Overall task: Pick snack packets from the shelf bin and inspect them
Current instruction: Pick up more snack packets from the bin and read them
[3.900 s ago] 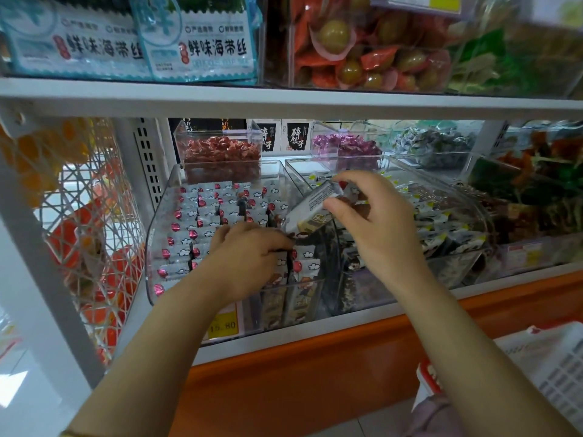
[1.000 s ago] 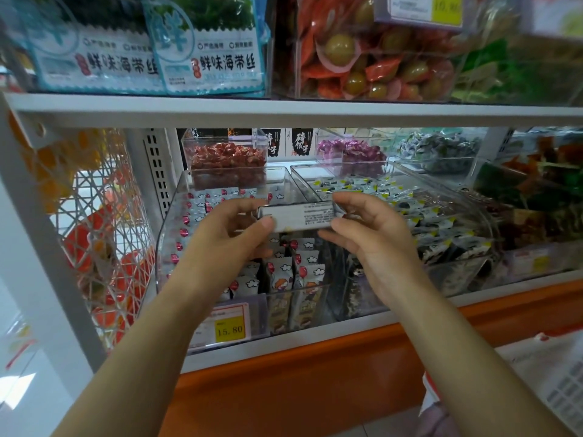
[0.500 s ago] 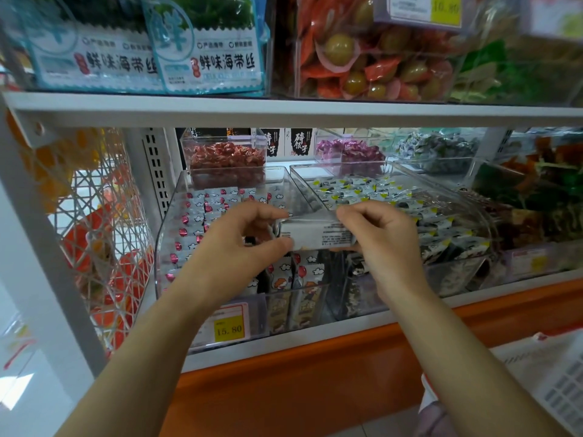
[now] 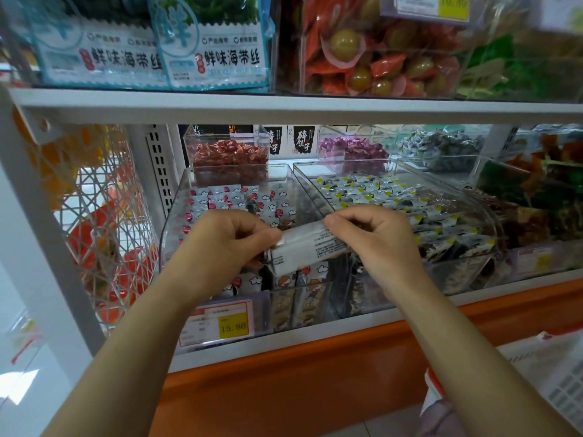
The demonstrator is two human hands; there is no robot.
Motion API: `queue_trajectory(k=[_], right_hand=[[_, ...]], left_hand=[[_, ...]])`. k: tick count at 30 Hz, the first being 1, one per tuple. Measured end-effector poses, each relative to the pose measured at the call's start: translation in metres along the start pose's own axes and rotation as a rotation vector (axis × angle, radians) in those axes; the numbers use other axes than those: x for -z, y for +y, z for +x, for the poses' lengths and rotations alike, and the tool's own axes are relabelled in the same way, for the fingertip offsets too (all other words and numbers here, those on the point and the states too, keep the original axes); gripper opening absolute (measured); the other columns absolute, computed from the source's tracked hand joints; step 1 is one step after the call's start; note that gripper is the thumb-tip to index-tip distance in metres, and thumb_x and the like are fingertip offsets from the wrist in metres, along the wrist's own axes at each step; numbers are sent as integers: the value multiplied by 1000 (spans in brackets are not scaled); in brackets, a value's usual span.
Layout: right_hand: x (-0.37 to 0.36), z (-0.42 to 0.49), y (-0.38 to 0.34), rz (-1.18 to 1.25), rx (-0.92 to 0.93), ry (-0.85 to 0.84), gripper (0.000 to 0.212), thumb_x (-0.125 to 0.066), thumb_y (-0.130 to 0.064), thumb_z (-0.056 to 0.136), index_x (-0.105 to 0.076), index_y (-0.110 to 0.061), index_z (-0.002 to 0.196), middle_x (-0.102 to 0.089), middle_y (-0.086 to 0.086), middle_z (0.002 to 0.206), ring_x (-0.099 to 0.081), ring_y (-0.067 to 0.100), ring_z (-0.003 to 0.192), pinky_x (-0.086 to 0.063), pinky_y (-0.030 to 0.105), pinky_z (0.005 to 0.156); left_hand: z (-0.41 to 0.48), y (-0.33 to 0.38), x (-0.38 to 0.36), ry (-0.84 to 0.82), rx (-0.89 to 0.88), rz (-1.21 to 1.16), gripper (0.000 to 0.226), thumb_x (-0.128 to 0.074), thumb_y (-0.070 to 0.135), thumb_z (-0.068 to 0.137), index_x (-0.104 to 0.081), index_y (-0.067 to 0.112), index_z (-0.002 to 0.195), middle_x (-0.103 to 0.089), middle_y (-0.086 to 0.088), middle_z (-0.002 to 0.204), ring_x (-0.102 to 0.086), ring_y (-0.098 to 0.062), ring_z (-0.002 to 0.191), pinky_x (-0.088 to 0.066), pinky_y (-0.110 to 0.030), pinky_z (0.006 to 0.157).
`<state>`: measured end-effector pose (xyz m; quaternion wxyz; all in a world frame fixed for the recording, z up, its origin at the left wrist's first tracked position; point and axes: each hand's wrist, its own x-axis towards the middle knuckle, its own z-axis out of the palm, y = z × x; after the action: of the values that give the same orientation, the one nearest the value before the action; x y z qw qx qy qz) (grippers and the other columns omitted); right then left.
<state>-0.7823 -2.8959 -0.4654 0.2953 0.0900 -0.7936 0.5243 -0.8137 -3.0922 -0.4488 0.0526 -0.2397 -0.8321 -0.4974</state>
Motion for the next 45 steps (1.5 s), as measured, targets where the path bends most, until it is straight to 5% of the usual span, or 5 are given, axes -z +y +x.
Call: queue_trajectory(k=[10,18,31,37,45], right_hand=[[-7,0,2,82,-72,169,23,-62,-21,89,-71,-10,72,-65,23,76,-63,40,76,-53,57,69],[-10,4,3,289,-139,-87,46,-51,-13,94,-43,-12,139,-61,5,119,-64,14,100,-56,30,82],[4,24,2,-31,-54,227,35,-62,-21,89,-55,-16,122,-62,8,113,-63,22,99,-52,43,89],[2,32,-1,-293,66,138,34,-67,-25,85,-58,-14,116,-56,-15,91,-54,-3,80,-39,0,71],[-15,62,-5,-696,231,-203,35,-69,-28,83,-63,-12,115,-65,6,113,-54,22,108,-42,30,88]], left_hand=[[0,-1,-10,-28,-22,12,26,-68,33,78,-62,25,102,-66,4,87,-64,-9,77,-54,-25,69],[6,-1,-21,128,-78,-80,7,-58,30,89,-64,26,90,-67,-11,81,-64,-26,78,-51,-30,59],[34,-18,-38,-156,-72,651,46,-42,2,89,-53,23,129,-49,-3,133,-33,-26,126,-26,-47,108],[43,-25,-39,-168,-50,673,53,-42,-5,88,-55,35,120,-54,-1,130,-32,-23,130,-13,-45,111],[44,-32,-31,-193,-103,495,65,-37,-18,76,-62,33,107,-53,3,132,-39,-23,128,-25,-53,109]])
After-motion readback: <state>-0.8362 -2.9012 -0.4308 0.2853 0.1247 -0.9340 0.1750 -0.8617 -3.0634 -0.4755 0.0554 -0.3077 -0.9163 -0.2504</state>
